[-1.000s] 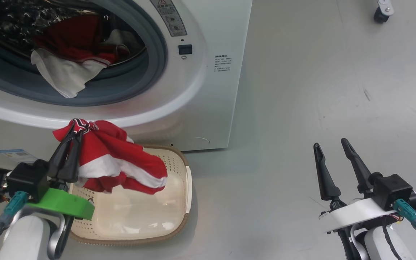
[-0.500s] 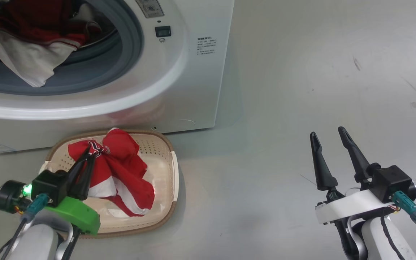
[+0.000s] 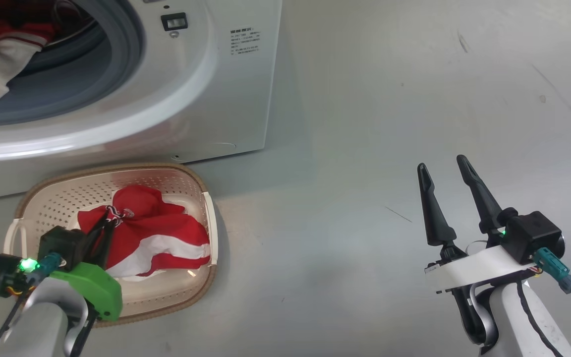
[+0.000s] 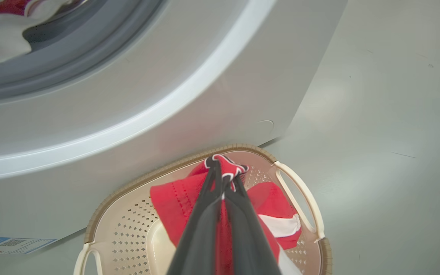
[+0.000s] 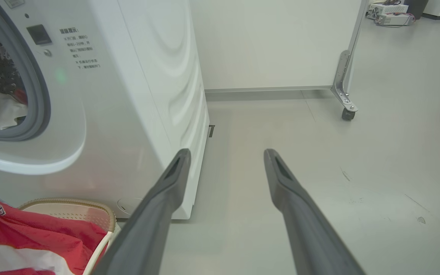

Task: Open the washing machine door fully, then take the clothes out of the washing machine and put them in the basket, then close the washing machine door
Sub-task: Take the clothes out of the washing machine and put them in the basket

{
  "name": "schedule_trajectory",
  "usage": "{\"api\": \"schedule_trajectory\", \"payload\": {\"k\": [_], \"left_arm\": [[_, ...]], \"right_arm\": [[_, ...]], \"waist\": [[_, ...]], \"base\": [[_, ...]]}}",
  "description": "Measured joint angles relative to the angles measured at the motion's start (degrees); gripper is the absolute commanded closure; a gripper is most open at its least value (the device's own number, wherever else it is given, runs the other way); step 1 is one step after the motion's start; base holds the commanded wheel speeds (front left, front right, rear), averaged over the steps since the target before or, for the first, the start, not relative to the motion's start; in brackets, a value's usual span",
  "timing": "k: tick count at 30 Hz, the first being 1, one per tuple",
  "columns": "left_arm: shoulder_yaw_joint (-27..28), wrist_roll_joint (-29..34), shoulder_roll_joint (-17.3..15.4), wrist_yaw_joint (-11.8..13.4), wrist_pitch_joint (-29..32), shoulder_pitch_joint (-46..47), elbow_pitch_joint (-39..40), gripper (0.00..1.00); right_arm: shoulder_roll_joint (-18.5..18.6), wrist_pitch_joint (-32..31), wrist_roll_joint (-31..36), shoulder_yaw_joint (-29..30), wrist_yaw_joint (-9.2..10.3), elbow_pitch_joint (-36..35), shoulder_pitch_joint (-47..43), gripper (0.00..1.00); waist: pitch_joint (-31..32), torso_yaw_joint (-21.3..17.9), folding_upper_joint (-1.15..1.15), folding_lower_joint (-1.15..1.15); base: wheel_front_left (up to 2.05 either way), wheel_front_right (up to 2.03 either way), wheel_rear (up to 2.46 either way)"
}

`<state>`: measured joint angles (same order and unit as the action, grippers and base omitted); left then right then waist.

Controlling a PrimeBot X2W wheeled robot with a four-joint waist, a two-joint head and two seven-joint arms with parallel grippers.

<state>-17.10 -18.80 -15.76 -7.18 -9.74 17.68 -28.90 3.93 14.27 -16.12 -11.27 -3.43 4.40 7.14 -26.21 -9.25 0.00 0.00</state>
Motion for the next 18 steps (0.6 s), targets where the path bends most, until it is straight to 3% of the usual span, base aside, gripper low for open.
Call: {"api": "schedule_trajectory", "payload": {"k": [17, 18], "left_arm": [[4.86, -3.86, 0.31, 0.00, 0.44, 4.81, -12.87, 1.00], [5.08, -4.12, 0.47, 0.00, 0.24, 5.01, -13.52, 0.95]], "right_arm": [[-0.34, 0.01, 0.01, 0.43, 0.60, 0.18, 1.32, 0.00], [-0.33, 0.01, 0.04, 0.45, 0.60, 0.21, 1.44, 0.00]], "waist": [[-3.80, -2.06, 0.00, 0.00], [-3.82, -1.98, 0.00, 0.00]], "base": [[0.00, 0.00, 0.00], [0.00, 0.00, 0.00]]}}
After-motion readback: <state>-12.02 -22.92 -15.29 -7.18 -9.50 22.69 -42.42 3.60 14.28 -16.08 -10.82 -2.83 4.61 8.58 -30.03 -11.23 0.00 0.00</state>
